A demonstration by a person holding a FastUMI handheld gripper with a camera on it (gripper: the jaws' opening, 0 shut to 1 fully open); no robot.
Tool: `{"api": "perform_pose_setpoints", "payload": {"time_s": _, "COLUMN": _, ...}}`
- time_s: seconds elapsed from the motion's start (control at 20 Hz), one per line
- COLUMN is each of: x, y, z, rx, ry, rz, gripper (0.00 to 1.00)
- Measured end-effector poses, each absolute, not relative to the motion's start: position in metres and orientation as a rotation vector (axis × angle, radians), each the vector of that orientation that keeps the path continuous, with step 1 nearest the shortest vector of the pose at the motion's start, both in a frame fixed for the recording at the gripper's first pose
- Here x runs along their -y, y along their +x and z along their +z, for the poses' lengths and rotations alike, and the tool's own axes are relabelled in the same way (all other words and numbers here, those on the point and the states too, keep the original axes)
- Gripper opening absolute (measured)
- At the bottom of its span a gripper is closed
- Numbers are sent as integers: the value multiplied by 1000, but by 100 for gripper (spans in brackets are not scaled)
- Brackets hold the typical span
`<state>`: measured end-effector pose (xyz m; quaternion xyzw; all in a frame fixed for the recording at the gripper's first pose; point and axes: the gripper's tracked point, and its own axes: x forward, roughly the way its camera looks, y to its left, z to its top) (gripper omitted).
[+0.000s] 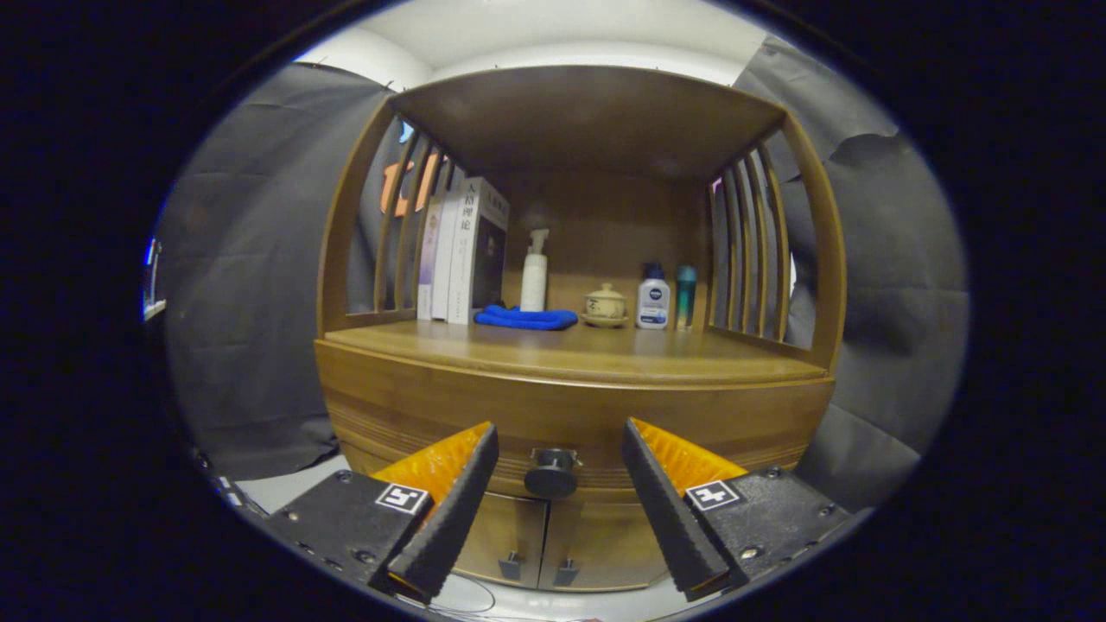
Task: Pull open the drawer, take out the items inside it, and place them on the countertop above the cabinet.
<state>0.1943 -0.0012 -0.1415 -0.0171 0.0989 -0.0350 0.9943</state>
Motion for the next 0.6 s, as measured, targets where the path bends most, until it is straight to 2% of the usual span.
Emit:
{"api": "perform_pose_setpoints", "payload": {"time_s": 0.15, "x": 7, "y": 212, "z": -160, "rx": -229, "ry": -7, "rz": -91, "gripper": 81}}
{"api": "perform_pose_setpoints", "payload": {"time_s": 0.35, "x": 3, "y": 221, "z": -180, "rx": -258, "ry": 5, "rz": -89, "gripper": 69}}
{"api": "perform_pose_setpoints", "payload": {"time_s": 0.6, "x": 1, "y": 231, "z": -199, "rx": -275, "ry": -2, "rz": -107, "gripper": 62}}
